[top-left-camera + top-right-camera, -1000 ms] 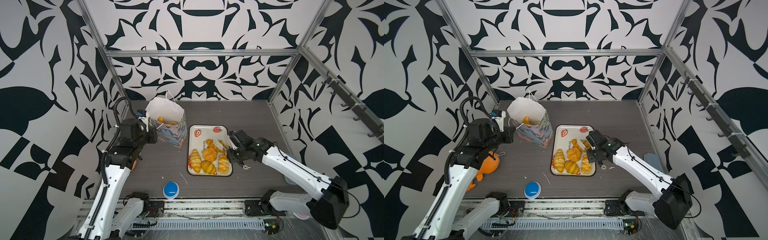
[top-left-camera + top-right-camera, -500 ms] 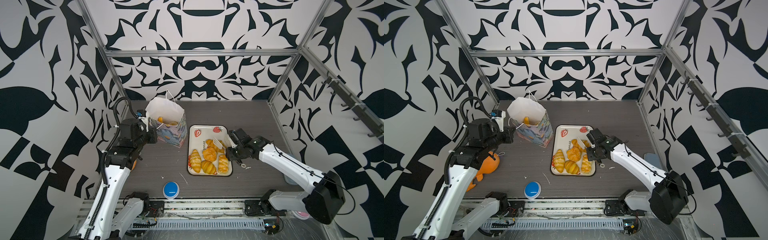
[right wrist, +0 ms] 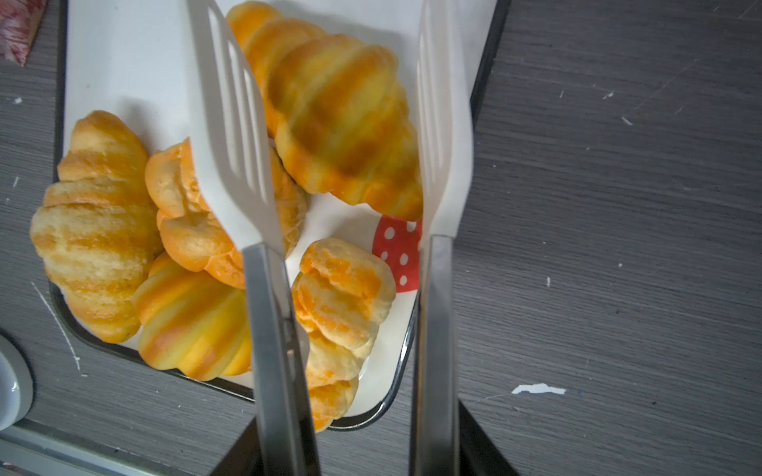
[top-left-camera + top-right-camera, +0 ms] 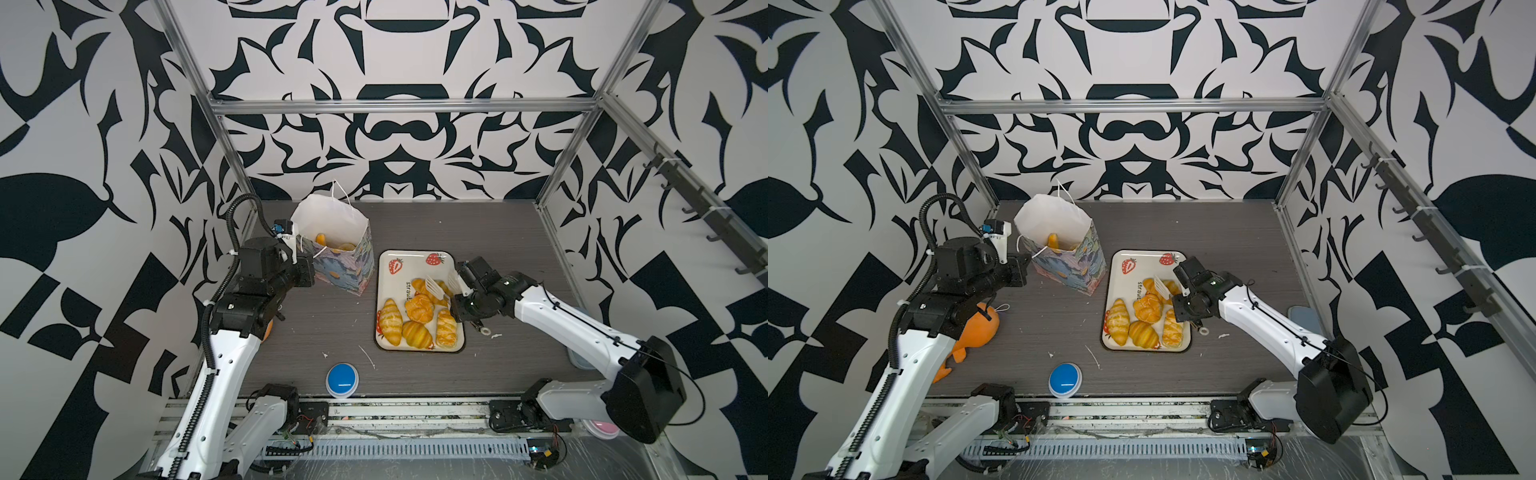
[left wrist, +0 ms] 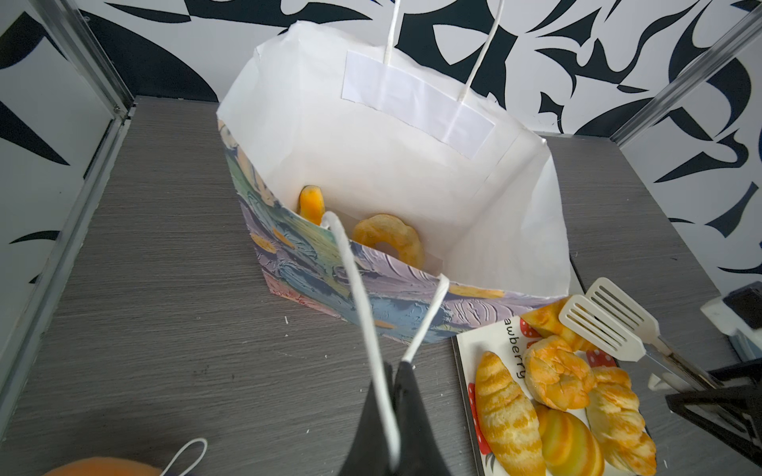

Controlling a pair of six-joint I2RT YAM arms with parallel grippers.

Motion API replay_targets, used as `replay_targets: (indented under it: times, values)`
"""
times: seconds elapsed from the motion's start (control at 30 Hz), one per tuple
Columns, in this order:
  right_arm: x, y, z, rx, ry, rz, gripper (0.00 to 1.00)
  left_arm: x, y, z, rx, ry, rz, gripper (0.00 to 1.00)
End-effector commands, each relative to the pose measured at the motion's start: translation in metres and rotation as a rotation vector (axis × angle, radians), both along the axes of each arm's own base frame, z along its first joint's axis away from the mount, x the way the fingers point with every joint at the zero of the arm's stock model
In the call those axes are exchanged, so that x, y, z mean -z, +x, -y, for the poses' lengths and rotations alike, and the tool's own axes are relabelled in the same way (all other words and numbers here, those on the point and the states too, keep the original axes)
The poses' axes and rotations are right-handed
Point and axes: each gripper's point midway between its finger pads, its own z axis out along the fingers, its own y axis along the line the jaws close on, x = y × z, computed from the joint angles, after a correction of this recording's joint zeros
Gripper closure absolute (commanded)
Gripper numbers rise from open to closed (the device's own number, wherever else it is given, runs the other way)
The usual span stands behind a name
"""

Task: Place the fake bread into the paper bag
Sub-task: 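Lower the tongs onto the striped croissant farthest from the robot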

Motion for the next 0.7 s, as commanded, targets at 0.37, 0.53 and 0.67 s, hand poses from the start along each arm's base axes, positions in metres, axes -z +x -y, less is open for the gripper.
replay_targets:
  times: [0.37, 0.53, 0.67]
  values:
    - [0.002, 0.009, -0.008, -0.023, 0.019, 0.013, 0.46, 0.007, -0.003, 0.001, 0.007, 0.005, -0.028, 0.96]
    - [0.005, 0.010, -0.007, -0.019, 0.009, 0.010, 0.46, 0.006, -0.003, 0.001, 0.007, 0.005, -0.026, 0.96]
    - [0.007, 0.010, -0.008, -0.022, 0.007, 0.002, 0.46, 0.007, -0.004, 0.001, 0.008, 0.006, -0.027, 0.96]
